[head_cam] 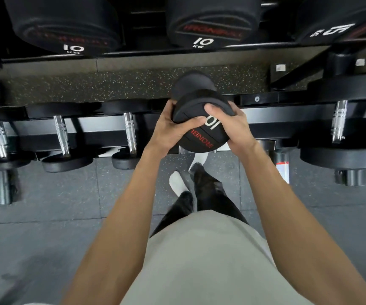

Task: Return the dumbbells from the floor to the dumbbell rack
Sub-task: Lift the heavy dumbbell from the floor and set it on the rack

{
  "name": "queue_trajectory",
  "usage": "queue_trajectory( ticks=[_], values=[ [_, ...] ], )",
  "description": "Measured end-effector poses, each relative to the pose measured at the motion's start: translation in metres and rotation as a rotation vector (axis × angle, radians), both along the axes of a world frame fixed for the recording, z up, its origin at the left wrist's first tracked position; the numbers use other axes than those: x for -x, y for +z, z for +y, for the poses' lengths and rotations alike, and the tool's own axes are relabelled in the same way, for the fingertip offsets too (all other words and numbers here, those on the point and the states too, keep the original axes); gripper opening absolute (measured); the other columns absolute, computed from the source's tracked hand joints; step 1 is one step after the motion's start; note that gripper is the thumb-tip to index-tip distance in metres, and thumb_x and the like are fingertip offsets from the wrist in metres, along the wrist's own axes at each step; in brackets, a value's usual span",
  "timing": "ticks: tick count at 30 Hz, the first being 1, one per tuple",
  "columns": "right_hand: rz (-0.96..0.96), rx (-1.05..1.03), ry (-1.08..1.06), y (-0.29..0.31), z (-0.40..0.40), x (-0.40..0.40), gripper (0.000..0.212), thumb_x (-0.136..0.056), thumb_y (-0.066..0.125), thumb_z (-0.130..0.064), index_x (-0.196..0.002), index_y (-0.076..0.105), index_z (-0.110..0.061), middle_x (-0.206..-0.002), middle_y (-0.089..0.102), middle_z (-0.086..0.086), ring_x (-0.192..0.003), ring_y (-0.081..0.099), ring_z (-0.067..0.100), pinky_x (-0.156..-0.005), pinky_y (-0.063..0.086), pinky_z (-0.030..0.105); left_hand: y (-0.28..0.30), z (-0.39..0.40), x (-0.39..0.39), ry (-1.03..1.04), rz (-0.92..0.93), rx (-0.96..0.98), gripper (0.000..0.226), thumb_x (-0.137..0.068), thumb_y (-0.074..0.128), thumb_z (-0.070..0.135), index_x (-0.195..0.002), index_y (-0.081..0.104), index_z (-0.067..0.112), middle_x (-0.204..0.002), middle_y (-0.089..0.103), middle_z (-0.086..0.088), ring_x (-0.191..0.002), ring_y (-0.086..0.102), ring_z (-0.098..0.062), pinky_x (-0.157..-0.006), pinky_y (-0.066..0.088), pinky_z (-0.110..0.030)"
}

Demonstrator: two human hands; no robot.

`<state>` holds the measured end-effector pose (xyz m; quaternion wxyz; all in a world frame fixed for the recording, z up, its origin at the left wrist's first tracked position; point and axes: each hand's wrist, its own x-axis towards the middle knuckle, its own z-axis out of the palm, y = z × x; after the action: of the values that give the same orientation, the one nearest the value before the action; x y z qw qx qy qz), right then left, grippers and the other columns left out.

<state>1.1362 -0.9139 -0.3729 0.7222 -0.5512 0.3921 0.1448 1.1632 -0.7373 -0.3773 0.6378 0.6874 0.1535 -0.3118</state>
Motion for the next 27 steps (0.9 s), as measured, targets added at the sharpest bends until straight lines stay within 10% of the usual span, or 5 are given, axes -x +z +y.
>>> queue_trajectory(
  ticks=[9, 22, 27],
  values=[
    [-0.13, 0.032, 0.013, -0.015, 0.008, 0.036, 0.049, -0.068, 0.094, -0.021, -0.107, 0.07, -0.006, -0.1, 0.077, 0.008, -0.091, 0.074, 0.02, -0.082, 0.061, 0.034, -0.009, 0.012, 0.027, -0.09, -0.1, -0.036, 0.06, -0.065, 0.096, 0.031, -0.113, 0.062, 0.022, -0.112, 0.076, -0.001, -0.106, 0.073, -0.018, -0.096, 0.058, -0.047],
    [-0.305, 0.113, 0.193, -0.044, -0.008, 0.077, 0.044, -0.063, 0.092, -0.027, -0.1, 0.068, -0.021, -0.088, 0.076, -0.012, -0.086, 0.071, 0.008, -0.079, 0.057, 0.026, -0.031, 0.016, 0.06, -0.347, -0.433, -0.225, 0.069, -0.07, 0.095, 0.032, -0.116, 0.054, 0.0, -0.098, 0.067, 0.014, -0.088, 0.063, 0.006, -0.08, 0.052, -0.017],
    [-0.382, 0.057, 0.111, -0.05, -0.014, 0.068, 0.043, -0.064, 0.092, -0.019, -0.099, 0.068, -0.013, -0.089, 0.076, -0.003, -0.085, 0.072, 0.013, -0.078, 0.057, 0.029, -0.036, 0.008, 0.054, -0.336, -0.499, -0.205, 0.069, -0.068, 0.091, 0.046, -0.112, 0.053, 0.007, -0.101, 0.07, 0.004, -0.095, 0.07, -0.014, -0.085, 0.058, -0.04]
  ],
)
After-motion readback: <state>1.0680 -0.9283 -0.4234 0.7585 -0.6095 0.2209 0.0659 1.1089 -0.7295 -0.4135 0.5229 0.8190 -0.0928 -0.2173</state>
